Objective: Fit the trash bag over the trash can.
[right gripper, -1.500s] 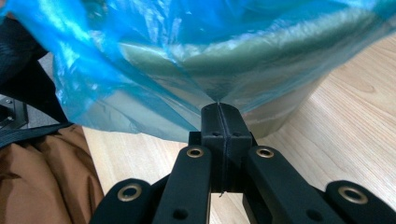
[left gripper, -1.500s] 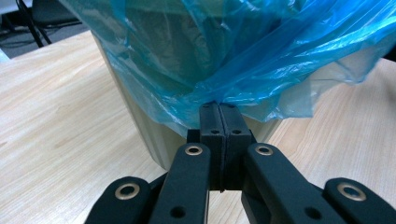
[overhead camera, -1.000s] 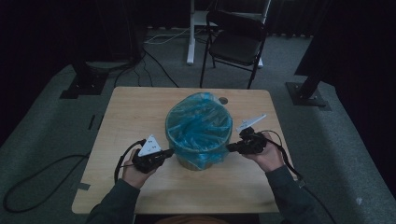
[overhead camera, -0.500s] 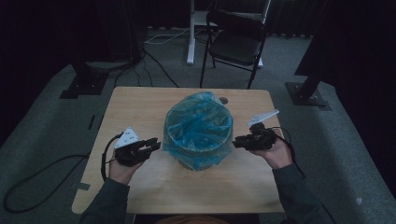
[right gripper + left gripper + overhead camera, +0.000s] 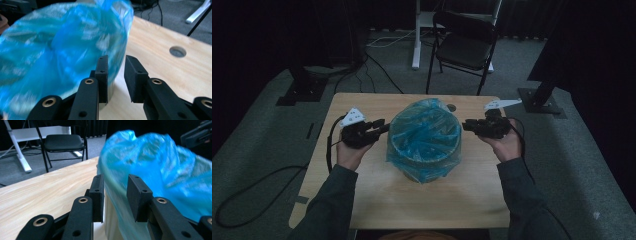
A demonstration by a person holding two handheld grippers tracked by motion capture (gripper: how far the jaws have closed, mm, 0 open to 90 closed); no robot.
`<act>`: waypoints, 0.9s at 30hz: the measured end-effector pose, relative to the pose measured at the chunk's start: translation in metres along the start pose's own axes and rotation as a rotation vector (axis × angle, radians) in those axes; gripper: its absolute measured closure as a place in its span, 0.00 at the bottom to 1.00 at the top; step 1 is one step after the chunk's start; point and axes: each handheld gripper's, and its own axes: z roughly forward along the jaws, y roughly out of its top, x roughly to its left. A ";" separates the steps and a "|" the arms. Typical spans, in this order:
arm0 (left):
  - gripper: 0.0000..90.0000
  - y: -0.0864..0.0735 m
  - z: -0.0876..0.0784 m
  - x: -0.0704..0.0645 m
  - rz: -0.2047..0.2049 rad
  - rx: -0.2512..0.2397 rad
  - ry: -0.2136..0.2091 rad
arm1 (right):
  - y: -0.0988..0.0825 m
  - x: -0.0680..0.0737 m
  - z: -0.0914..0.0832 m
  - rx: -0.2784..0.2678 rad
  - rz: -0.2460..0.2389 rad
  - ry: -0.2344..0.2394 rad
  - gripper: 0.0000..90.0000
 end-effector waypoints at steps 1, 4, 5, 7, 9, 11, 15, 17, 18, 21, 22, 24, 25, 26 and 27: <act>0.75 0.000 0.000 0.000 0.000 0.000 0.000 | 0.003 -0.001 0.003 -0.006 0.001 -0.001 0.82; 0.74 0.008 0.015 0.005 -0.015 0.019 -0.010 | 0.012 -0.005 0.014 -0.026 0.013 -0.004 0.82; 0.74 0.011 0.025 0.008 -0.018 0.034 -0.003 | 0.016 -0.006 0.019 -0.031 0.020 -0.001 0.82; 0.74 0.013 0.032 0.010 -0.028 0.042 -0.005 | 0.021 -0.009 0.026 -0.036 0.028 -0.001 0.81; 0.75 0.014 0.036 0.012 -0.035 0.042 -0.004 | 0.023 -0.011 0.030 -0.043 0.031 -0.004 0.81; 0.75 0.016 0.041 0.014 -0.054 0.042 -0.002 | 0.026 -0.013 0.034 -0.043 0.045 -0.002 0.81; 0.85 0.016 0.049 0.017 -0.080 0.032 -0.034 | 0.034 -0.028 0.061 -0.011 0.110 0.035 0.80; 0.88 0.017 0.049 0.015 -0.076 0.026 -0.029 | 0.035 -0.030 0.066 -0.003 0.122 0.048 0.88; 0.90 0.017 0.049 0.015 -0.076 0.026 -0.029 | 0.035 -0.030 0.067 0.001 0.124 0.058 0.93; 0.93 0.020 0.049 0.016 -0.083 0.010 -0.014 | 0.035 -0.029 0.069 0.017 0.111 0.059 1.00; 0.97 0.021 0.049 0.016 -0.079 0.014 0.001 | 0.034 -0.029 0.072 0.049 0.104 0.044 1.00; 0.98 0.020 0.051 0.019 -0.086 0.035 0.019 | 0.031 -0.029 0.075 0.081 0.097 0.034 1.00; 0.98 0.018 0.053 0.020 -0.085 0.045 0.024 | 0.029 -0.030 0.077 0.091 0.101 0.034 1.00; 0.99 0.018 0.053 0.020 -0.085 0.045 0.024 | 0.027 -0.032 0.078 0.106 0.106 0.035 1.00; 0.99 0.017 0.054 0.021 -0.087 0.055 0.023 | 0.027 -0.032 0.078 0.106 0.106 0.035 1.00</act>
